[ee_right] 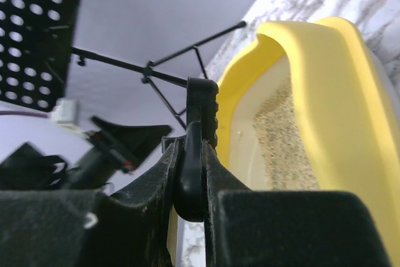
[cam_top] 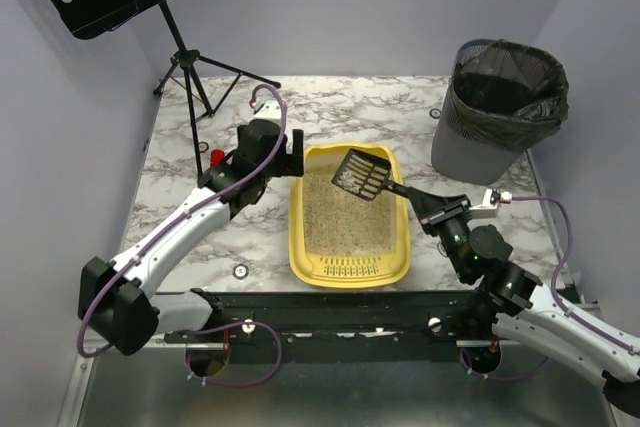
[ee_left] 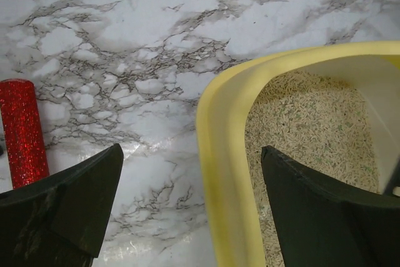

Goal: Clean the litter box

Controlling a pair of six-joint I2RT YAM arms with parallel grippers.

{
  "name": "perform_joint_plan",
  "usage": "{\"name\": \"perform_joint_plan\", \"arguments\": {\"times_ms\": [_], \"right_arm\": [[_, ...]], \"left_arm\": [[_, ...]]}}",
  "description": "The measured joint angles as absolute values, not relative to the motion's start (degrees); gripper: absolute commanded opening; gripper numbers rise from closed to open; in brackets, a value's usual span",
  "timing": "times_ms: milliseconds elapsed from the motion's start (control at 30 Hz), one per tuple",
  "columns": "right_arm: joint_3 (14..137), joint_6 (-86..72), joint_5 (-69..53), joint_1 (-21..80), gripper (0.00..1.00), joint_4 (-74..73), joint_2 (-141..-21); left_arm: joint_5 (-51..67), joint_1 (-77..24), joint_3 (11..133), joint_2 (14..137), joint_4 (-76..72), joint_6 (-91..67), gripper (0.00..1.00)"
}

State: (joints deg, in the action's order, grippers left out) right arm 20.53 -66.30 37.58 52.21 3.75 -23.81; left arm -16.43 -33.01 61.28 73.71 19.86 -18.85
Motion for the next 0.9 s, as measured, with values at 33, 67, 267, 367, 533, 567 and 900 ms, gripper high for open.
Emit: {"name": "perform_joint_plan", "arguments": {"times_ms": [33, 67, 267, 367, 533, 567, 900], "right_arm": [[20.53, -66.08, 37.54, 52.18, 0.0, 3.9, -24.69], [20.58, -66.0, 37.56, 52.18, 0.0, 3.46, -25.54], [19.88, -66.48, 36.56, 52.18, 0.0, 3.9, -26.65], [20.64, -66.48, 36.71, 52.18, 0.0, 1.52, -26.0], [19.7, -66.81, 35.81, 52.16, 0.0, 3.29, -25.69], [19.81, -66.35, 35.46, 52.16, 0.0, 3.09, -26.28], [20.71, -65.91, 33.52, 52.16, 0.0, 0.23, -27.27]], "left_arm": [[-16.58, -33.01, 60.51, 72.18, 19.75, -19.53, 0.99], [-16.73, -33.01, 59.72, 70.46, 19.59, -20.32, 0.99], [-15.09, -33.01, 53.45, 66.48, 15.97, -25.47, 0.99], [-11.66, -33.01, 49.65, 66.76, 15.29, -26.85, 0.99], [-8.29, -33.01, 46.35, 66.81, 13.98, -28.67, 0.99], [-8.21, -33.01, 46.37, 66.87, 13.78, -28.8, 0.99], [-7.2, -33.01, 46.37, 69.28, 12.78, -30.17, 0.99]]}}
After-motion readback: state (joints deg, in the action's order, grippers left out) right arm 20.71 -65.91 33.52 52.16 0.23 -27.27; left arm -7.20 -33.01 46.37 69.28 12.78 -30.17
